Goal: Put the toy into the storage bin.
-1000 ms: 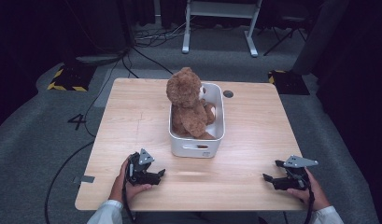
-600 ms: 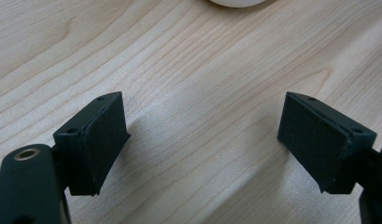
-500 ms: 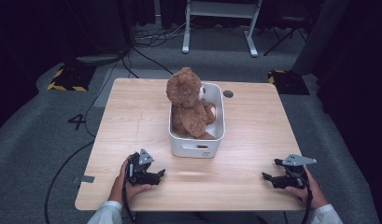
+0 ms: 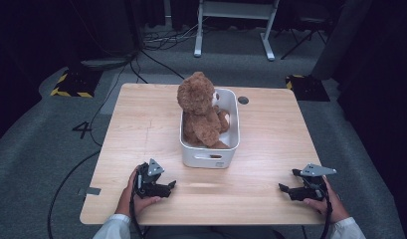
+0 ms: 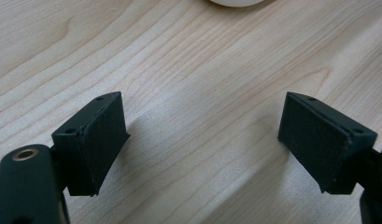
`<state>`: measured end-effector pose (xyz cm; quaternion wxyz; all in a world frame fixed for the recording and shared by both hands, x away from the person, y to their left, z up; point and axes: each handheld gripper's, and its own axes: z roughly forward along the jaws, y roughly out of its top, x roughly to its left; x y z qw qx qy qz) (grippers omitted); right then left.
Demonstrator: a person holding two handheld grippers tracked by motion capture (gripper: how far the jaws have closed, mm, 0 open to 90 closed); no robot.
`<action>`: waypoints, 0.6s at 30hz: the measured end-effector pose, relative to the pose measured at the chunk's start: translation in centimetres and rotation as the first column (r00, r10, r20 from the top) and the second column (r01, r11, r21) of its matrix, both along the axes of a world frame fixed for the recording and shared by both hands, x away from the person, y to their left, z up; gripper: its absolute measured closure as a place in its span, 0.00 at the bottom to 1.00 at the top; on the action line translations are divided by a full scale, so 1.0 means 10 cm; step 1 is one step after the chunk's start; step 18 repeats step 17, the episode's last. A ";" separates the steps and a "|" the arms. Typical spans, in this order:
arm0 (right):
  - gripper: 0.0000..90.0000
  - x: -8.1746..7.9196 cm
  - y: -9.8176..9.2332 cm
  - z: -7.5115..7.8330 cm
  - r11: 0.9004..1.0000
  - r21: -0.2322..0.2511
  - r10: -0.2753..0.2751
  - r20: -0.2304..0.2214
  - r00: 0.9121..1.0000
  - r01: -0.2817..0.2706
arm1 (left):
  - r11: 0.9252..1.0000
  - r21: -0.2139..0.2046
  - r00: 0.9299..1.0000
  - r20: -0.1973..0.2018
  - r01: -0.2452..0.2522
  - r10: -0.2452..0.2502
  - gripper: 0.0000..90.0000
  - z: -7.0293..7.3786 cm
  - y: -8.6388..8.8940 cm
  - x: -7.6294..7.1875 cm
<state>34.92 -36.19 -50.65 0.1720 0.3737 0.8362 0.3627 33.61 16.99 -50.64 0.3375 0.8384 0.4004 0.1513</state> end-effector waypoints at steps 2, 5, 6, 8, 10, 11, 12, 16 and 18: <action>0.15 0.00 0.00 0.00 1.000 0.000 0.000 0.000 1.000 0.000 | 1.000 0.000 1.000 0.000 0.001 -0.001 0.17 0.00 0.00 0.00; 0.15 0.00 0.00 0.00 1.000 0.000 0.000 0.000 1.000 0.000 | 1.000 -0.002 1.000 -0.001 0.002 -0.002 0.17 0.00 0.00 0.00; 0.15 0.00 0.00 0.00 1.000 0.000 0.000 0.000 1.000 0.000 | 1.000 0.002 1.000 0.000 0.004 -0.004 0.17 0.00 0.00 0.00; 0.15 0.00 0.00 0.00 1.000 0.000 -0.003 0.000 1.000 0.003 | 1.000 0.000 1.000 0.000 0.006 -0.006 0.17 0.00 0.00 0.01; 0.15 -0.01 0.00 0.00 1.000 0.000 -0.007 0.000 1.000 0.007 | 1.000 0.003 1.000 0.002 0.011 -0.011 0.16 0.00 0.01 0.02; 0.15 -0.01 0.00 0.00 1.000 0.000 -0.008 0.000 1.000 0.008 | 1.000 0.000 1.000 0.002 0.014 -0.014 0.16 0.00 0.01 0.02; 0.15 -0.01 0.00 0.00 1.000 0.000 -0.009 0.001 1.000 0.009 | 1.000 0.000 1.000 0.002 0.014 -0.014 0.16 0.00 0.01 0.02; 0.15 -0.01 0.00 0.00 1.000 0.000 -0.009 0.000 1.000 0.009 | 1.000 0.000 1.000 0.001 0.016 -0.016 0.16 0.00 0.01 0.02; 0.15 -0.01 0.00 0.00 1.000 0.000 -0.007 0.000 1.000 0.007 | 1.000 0.000 1.000 0.001 0.016 -0.016 0.16 0.00 0.01 0.02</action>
